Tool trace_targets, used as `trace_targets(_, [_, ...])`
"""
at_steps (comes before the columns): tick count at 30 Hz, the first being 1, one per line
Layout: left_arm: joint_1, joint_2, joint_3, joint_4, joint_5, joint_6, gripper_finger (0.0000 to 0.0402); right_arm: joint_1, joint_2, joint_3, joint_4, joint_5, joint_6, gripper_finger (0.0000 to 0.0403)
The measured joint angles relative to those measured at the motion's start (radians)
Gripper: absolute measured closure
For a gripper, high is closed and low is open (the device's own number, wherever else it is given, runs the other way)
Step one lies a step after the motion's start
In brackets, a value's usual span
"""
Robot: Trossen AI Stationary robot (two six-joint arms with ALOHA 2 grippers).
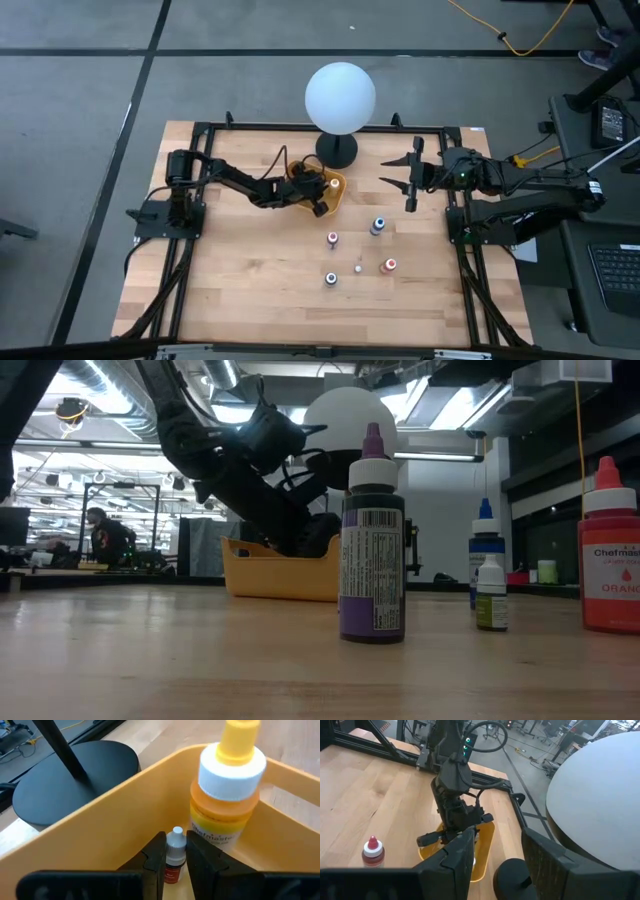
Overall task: Pick & Place food coloring
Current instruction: Put the small red food coloring bottle into the yellow bin
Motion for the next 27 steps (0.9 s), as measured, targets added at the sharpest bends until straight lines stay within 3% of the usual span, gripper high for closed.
trace_targets(17, [0.0,0.0,0.0,-0.018,-0.009,0.0,0.0341,0.0,0.0,0.0,0.0,-0.005,0.0,0.0238])
trace_targets(27, [0.0,-0.006,0.0,-0.026,-0.035,0.008,0.0289,0.0,0.0,0.0,-0.001,-0.006,0.0,0.0238])
